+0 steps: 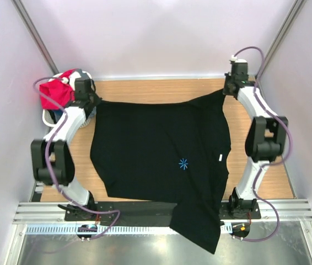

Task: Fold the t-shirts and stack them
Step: Fold the tshirt

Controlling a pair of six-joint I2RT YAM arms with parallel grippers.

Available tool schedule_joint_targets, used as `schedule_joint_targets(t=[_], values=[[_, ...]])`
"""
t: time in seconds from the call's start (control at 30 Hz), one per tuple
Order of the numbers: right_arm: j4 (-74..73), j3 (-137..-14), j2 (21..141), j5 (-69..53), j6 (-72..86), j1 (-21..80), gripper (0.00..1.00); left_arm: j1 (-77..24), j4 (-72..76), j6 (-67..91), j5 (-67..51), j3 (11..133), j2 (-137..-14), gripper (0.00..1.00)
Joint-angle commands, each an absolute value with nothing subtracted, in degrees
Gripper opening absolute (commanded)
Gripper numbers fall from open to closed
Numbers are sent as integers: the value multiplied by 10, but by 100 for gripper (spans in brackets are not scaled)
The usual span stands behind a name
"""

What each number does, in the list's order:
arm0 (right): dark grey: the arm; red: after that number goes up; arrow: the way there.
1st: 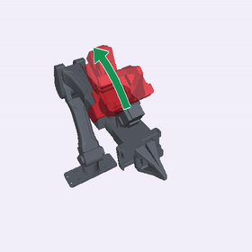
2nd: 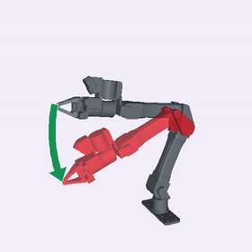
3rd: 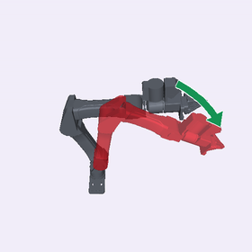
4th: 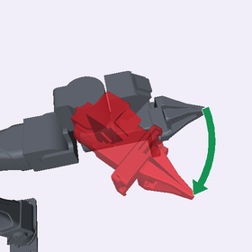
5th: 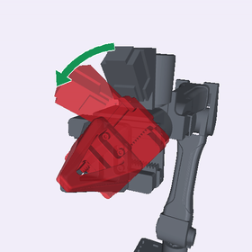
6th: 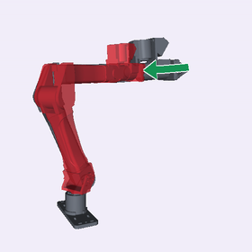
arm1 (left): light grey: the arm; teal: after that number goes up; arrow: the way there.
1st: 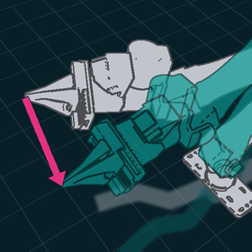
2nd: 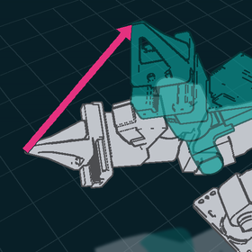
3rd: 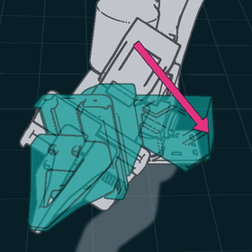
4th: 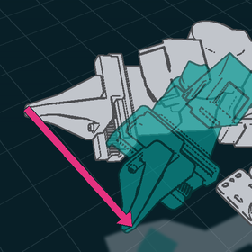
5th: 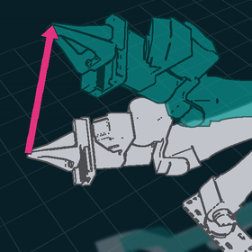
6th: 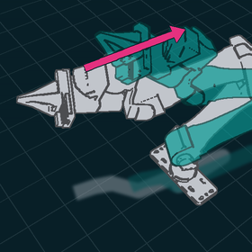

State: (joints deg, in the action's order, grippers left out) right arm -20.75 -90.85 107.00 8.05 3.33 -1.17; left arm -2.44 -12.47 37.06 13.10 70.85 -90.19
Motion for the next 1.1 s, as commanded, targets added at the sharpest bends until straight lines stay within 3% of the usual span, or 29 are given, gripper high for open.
schedule_joint_targets(t=[0.0,0.27,0.47,0.8,1.07], values=[[-199,-1038,1132,119,34,18,1,-27,-76,362,181,799,-964,0],[-223,-1301,1295,164,29,23,1,-26,-140,346,185,982,-1150,0],[-224,-1425,1389,163,32,23,1,-18,-164,346,178,1095,-1250,0],[-216,-1375,1368,160,76,24,1,-5,-147,309,112,1131,-1286,0],[-275,-1290,1293,156,110,29,1,-3,-147,295,103,1064,-1238,0]])
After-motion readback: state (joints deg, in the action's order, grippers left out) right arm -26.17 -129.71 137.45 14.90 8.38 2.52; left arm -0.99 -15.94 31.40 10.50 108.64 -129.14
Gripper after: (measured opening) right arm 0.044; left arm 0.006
